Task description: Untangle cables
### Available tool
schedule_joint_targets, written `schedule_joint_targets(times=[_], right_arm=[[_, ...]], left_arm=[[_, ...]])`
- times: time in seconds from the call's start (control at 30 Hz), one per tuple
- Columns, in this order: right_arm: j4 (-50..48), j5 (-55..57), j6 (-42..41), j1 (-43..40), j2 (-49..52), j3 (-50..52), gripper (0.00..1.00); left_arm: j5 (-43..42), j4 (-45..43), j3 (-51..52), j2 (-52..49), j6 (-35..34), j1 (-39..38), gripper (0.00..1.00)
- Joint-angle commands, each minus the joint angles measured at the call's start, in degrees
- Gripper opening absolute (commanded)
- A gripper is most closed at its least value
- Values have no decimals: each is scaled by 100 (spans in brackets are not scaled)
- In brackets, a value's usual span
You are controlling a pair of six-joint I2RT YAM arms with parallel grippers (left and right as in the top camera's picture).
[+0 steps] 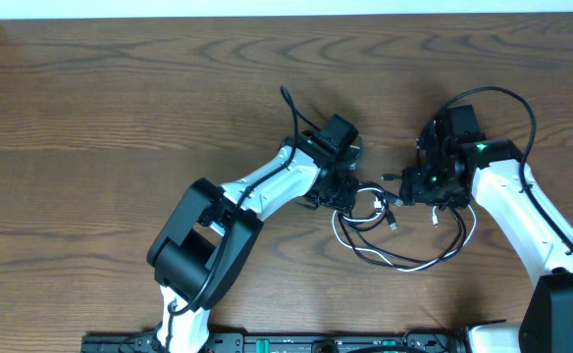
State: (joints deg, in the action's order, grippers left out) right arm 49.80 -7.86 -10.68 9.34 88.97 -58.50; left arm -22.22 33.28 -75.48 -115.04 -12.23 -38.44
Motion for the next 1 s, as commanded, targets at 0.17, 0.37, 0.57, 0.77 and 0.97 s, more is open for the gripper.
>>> schedule_joint_targets(times=[0.17,0.37,0.57,0.77,0.97], right_arm=[[76,160,-109,50,-70,-120,64],[42,-382,-109,52,-70,-120,67],[-225,-1082,-107,52,-70,-120,71],[-282,-1484,-1038,55,-68,-116,69],[-859,-2422,-1338,214,-68,-116,66]], left_arm=[[-28,-149,24,-162,-52,-20,8],[-31,-120,-52,181,-31,24,8],[-234,-57,-66,1012,-37,26,7],[-437,162,-66,1727,-98,9,8],[-531,223,-66,2002,-98,11,8]])
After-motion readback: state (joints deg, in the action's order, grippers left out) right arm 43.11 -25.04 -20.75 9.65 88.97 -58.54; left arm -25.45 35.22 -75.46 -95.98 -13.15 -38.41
